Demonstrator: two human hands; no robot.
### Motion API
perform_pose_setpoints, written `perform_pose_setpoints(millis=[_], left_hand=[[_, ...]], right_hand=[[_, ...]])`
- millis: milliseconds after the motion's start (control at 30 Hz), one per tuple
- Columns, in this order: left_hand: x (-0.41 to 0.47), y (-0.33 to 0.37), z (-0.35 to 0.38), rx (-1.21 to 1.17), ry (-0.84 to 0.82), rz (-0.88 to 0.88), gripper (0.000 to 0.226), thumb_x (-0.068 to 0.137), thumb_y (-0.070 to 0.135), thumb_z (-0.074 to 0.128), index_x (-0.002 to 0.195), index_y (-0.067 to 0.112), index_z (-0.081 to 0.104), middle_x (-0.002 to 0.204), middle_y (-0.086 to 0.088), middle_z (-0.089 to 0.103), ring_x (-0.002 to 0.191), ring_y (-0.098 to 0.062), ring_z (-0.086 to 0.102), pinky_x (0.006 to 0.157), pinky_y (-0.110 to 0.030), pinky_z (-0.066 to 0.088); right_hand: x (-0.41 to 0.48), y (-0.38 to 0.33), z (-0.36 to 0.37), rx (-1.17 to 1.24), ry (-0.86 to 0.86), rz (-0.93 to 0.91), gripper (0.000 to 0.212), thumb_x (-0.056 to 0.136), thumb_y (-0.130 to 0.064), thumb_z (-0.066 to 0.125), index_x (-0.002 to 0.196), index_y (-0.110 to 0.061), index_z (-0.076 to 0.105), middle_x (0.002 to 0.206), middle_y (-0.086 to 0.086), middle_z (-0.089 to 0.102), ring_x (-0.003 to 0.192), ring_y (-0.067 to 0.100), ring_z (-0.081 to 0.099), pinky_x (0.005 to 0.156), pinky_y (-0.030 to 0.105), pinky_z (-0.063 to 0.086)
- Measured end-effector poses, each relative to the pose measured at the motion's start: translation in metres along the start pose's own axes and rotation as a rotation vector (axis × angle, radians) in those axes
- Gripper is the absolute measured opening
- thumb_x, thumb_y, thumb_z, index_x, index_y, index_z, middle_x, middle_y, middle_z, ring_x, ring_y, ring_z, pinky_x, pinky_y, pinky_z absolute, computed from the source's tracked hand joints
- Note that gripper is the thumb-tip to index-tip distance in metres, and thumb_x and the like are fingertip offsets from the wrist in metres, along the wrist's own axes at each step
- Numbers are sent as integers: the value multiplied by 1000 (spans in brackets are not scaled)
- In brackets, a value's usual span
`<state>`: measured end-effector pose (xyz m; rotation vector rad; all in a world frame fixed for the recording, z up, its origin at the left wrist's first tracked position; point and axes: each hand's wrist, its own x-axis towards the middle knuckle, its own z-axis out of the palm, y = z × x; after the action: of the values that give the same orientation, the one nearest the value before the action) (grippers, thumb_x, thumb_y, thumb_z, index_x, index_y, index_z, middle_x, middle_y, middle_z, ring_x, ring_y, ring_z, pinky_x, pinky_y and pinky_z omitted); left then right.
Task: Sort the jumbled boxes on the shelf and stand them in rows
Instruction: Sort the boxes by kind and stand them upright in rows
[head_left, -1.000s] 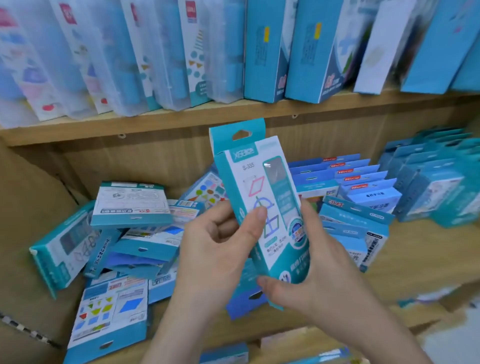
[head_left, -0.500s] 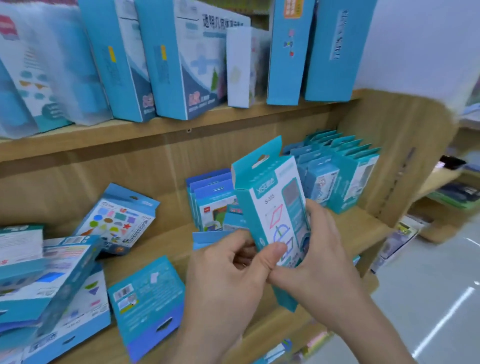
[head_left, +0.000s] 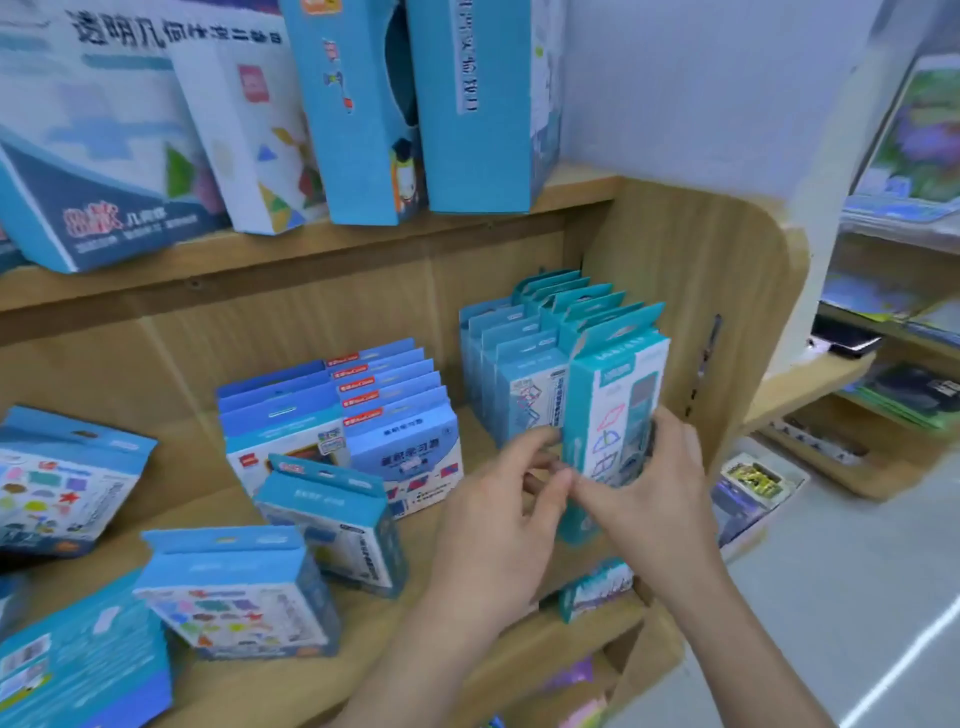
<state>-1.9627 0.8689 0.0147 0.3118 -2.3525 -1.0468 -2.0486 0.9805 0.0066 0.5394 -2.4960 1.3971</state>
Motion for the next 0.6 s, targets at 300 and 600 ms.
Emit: perform_pose_setpoints(millis=[300,600], left_hand=[[84,-6,81,256,-124,-83,30,94,35,50,120,21,54,117,-1,65,105,-20,61,85,-37,49],[107,-19,105,166,-7,-188,26,85,30,67,105,22,52,106,4,69,95,-16,64,78,-33,52]], right_hand=[[79,75,36,-41,-16,81,86,73,-31,78,139,-7,29,127,18,43,114,36,47,84,44,46],[63,89,52,-252,192,-111,78,80,-23,71,141,3,30,134,27,40,119,42,42,86,49,49]])
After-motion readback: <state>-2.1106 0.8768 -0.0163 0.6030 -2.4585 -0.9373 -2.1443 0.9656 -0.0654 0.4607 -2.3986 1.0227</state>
